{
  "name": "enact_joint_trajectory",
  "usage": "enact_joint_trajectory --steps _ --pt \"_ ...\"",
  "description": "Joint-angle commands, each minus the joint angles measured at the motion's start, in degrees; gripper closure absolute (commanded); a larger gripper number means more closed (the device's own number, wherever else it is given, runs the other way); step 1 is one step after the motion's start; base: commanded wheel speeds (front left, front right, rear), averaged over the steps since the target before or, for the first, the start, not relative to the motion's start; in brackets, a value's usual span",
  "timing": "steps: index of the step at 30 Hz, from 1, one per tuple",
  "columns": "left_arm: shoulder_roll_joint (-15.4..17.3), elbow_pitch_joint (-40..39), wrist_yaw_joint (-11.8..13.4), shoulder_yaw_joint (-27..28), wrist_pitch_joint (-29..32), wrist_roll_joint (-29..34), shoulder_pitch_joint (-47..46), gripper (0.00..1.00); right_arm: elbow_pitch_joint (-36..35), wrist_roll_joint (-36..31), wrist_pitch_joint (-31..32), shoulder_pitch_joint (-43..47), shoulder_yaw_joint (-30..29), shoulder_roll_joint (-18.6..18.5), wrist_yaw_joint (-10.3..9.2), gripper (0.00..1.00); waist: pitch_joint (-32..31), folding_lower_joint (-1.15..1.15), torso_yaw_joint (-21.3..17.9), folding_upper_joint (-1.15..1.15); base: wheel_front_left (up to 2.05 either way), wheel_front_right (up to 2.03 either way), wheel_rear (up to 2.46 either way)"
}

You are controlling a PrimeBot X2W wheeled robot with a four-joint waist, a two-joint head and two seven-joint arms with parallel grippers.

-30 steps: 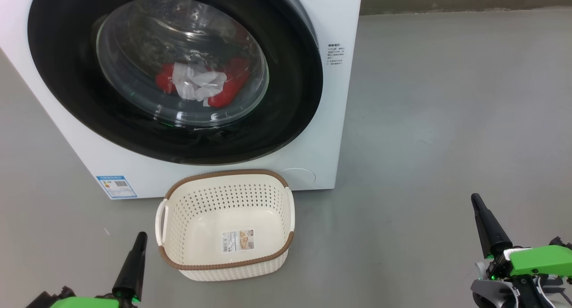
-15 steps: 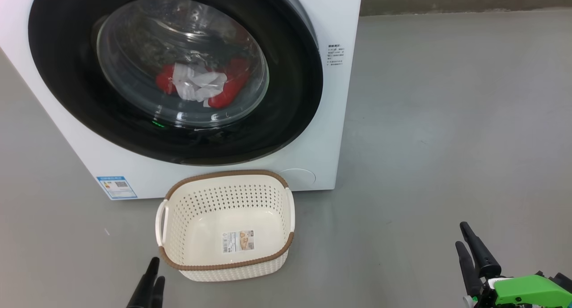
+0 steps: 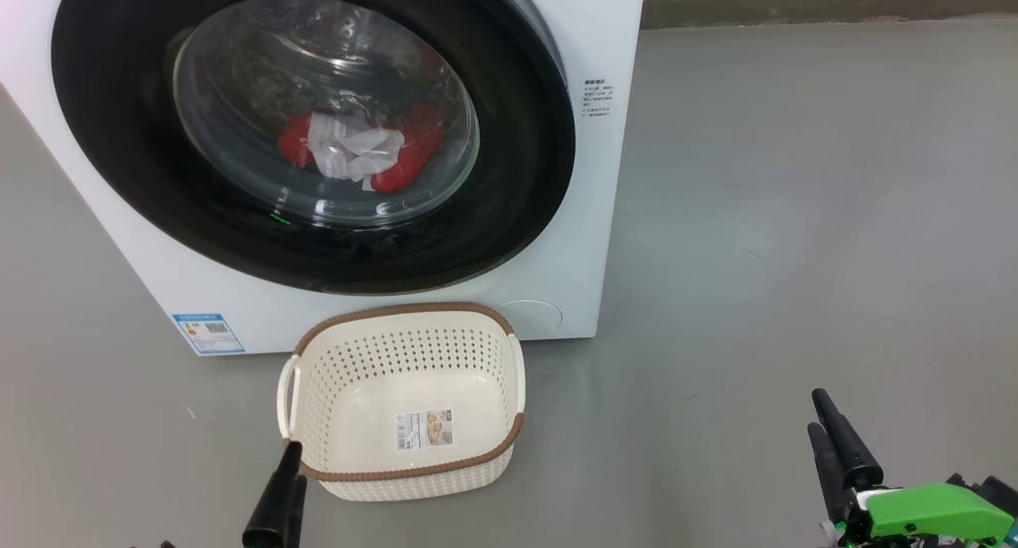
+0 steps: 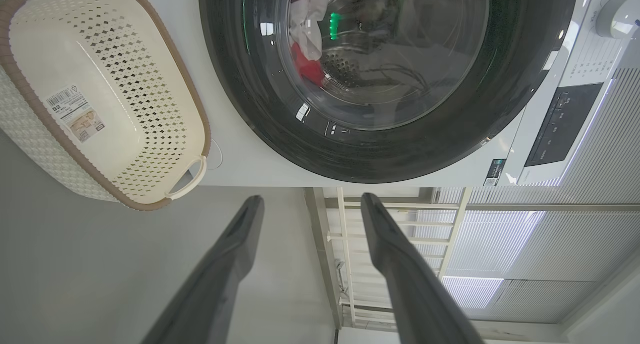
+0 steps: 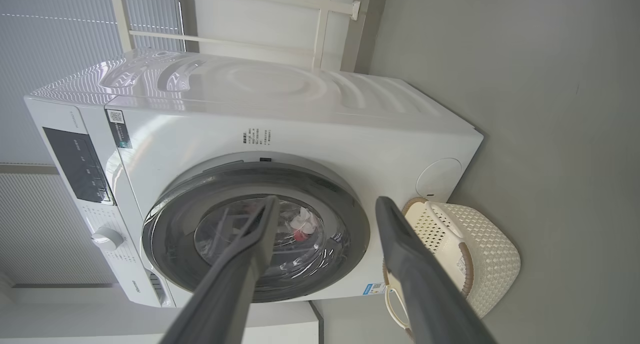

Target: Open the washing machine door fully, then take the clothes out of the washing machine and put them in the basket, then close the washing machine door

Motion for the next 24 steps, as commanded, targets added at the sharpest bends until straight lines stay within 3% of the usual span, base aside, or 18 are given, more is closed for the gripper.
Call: enact_joint_trajectory --steps 1,24 --pt "1.1 -1.0 -0.1 -0.1 -0.8 1.4 -3.0 0.00 -1.5 -1.0 -0.6 -3.4 0.5 -1.2 -0.01 0.00 0.0 -0.01 0.0 0.00 0.00 0.00 0.00" --pt "0.9 -1.6 0.9 -1.8 -4.6 22.3 -6.1 0.00 -1.1 -20.6 -4.7 -6.3 0.2 -1.0 -0.02 0.00 0.0 -0.01 0.0 0.00 0.00 0.00 0.00"
